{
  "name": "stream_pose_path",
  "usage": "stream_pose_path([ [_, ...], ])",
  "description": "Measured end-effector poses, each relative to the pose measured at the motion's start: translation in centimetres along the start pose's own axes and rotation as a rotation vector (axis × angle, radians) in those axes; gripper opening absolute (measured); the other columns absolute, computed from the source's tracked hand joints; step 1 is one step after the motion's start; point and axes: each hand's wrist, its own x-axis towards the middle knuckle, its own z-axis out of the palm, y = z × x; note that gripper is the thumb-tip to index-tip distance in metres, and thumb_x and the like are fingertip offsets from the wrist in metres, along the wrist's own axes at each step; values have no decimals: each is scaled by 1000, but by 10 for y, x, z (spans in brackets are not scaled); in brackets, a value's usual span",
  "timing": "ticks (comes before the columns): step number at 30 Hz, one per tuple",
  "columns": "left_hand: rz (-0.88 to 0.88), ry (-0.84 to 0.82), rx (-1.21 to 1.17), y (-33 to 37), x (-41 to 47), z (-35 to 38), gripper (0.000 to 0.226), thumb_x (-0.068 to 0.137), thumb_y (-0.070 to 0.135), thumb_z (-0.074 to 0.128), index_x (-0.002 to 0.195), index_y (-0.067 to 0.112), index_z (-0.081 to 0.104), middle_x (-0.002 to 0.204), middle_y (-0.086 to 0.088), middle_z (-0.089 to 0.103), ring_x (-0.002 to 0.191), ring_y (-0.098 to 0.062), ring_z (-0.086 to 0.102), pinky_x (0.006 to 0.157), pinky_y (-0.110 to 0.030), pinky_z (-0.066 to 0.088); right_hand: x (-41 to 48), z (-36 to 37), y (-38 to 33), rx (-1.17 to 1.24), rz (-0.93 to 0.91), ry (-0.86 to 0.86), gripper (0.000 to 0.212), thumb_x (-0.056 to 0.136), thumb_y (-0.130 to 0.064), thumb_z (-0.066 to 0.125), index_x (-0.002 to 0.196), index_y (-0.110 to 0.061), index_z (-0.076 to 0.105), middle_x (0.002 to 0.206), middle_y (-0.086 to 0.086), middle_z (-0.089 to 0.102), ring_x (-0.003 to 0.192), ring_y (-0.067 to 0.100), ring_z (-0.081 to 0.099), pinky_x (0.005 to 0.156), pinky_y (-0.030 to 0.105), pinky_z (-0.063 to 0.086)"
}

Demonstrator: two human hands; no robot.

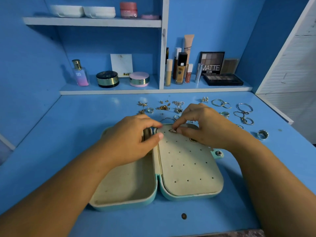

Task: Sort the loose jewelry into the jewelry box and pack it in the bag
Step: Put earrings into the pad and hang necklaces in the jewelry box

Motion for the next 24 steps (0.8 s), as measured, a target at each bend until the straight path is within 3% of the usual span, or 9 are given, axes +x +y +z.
stream_pose_path([
  [3,6,-8,32,1,-1,1,46,87,62,45,125,39,60,117,24,57,106,-1,56,88,-31,50,-2,-2,1,-32,33,32,9,77,-41,70,85,-38,69,92,-12,57,97,14,49,84,26,38],
  [6,21,-13,89,6,-4,4,47,91,58,45,131,37,55,121,23,55,107,3,50,79,-14,39,-2,2,-5,-61,68,29,23,68,-56,65,79,-36,70,90,-16,53,96,10,45,81,28,35],
  [11,59,-33,123,6,-5,7,62,86,64,32,136,33,51,121,19,54,116,-4,48,97,-30,44,2,12,-12,-92,59,57,11,81,-38,68,86,-28,71,93,-5,53,95,15,47,86,37,41],
  [17,73,-15,112,6,-6,7,60,87,61,35,136,32,51,126,20,52,120,-2,46,102,-30,42,3,12,-13,-206,63,-63,24,90,-42,54,105,-26,64,105,-4,47,105,15,36,91,33,32],
  [21,97,37,54,7,-5,8,53,85,56,45,130,30,59,124,19,52,118,2,43,101,-24,39,1,11,-15,-156,5,-94,16,90,-43,53,97,-31,62,100,-8,46,99,11,33,86,28,25],
  [24,100,57,35,6,-4,9,47,84,55,48,120,32,66,122,20,52,118,2,43,98,-22,38,-1,6,-11,-93,-32,-99,7,89,-40,57,91,-36,63,96,-16,46,99,10,35,87,32,31],
])
